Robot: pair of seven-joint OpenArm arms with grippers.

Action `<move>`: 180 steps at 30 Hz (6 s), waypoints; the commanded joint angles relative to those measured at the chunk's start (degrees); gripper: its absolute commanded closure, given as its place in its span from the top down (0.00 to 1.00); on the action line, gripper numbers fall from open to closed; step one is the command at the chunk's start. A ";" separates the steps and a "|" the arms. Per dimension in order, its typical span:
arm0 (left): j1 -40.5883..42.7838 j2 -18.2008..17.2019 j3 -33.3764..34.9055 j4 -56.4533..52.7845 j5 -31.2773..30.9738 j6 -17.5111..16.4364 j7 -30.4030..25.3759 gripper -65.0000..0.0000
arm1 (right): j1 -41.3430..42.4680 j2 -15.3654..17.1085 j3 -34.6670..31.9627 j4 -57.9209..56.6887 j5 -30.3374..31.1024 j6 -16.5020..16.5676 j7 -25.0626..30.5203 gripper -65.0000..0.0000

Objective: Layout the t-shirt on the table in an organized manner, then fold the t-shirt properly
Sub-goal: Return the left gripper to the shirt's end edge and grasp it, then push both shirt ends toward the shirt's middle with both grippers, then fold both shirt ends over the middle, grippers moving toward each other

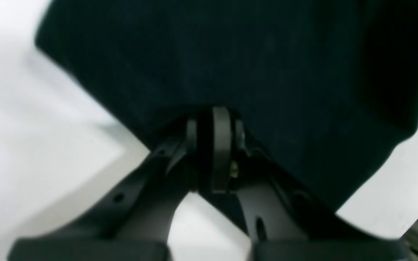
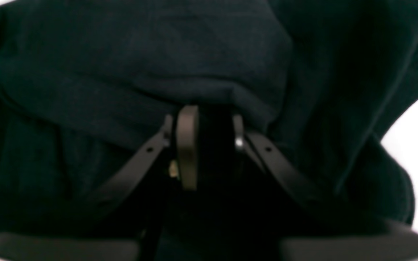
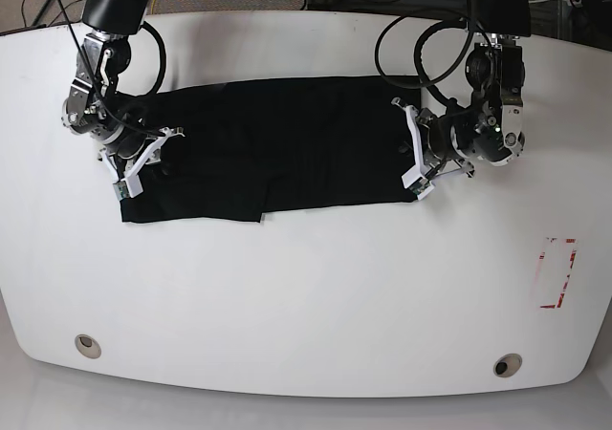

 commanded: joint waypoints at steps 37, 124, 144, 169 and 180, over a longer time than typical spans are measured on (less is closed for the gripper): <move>-10.52 -9.86 -0.12 -19.21 -0.02 -0.08 -5.53 0.04 | 5.31 2.47 17.19 2.22 20.17 -0.07 -19.10 0.89; -5.86 1.56 11.22 -12.44 -0.11 -0.08 -5.35 0.04 | 2.06 -12.48 -15.08 30.70 15.42 -0.07 -20.42 0.13; -5.86 2.53 11.22 -12.35 -0.11 -0.08 -5.18 0.04 | 1.62 -11.16 -17.72 28.59 15.33 -0.07 -19.27 0.40; -5.95 4.64 5.68 -12.26 -0.55 -0.08 -5.26 0.15 | 1.62 -11.42 -17.80 34.05 10.76 -0.07 -19.27 0.77; -7.09 6.22 -0.65 -12.18 -0.64 -0.08 -5.18 0.28 | 1.62 -10.45 -16.84 34.05 10.23 -0.07 -19.27 0.77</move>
